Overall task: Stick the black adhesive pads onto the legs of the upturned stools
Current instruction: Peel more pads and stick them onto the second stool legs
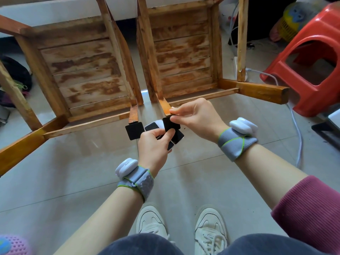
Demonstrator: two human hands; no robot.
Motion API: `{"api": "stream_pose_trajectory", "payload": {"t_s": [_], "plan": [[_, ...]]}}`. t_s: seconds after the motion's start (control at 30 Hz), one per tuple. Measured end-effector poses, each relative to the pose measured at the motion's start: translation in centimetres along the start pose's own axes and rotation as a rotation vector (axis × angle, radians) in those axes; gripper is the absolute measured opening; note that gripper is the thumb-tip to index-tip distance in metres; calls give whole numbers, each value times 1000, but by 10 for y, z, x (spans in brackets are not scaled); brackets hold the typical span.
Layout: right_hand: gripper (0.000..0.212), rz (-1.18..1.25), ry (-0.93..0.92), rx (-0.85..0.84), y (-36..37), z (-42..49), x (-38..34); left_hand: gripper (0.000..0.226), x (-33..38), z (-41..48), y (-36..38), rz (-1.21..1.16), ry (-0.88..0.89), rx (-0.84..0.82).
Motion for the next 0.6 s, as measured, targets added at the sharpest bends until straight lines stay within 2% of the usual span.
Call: {"api": "stream_pose_trajectory", "payload": {"t_s": [0.1, 0.3, 0.43, 0.6], "plan": [[29, 29, -9, -29, -1, -6, 8, 22, -5, -2, 1, -15, 5, 13], [42, -132, -136, -31, 2, -13, 7, 21, -1, -2, 1, -15, 12, -11], [56, -124, -62, 9, 3, -25, 12, 20, -11, -7, 4, -45, -84, -71], [14, -97, 125, 22, -4, -54, 41, 39, -27, -16, 18, 44, -182, -157]]}}
Point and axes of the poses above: each hand's wrist, its own z-axis towards the middle knuckle, its own y-axis out of the palm, x = y × z, the point moved 6 cm from there along z, towards the middle knuckle, and after that the axes turned 3 degrees about x, right-handed, at the moved point
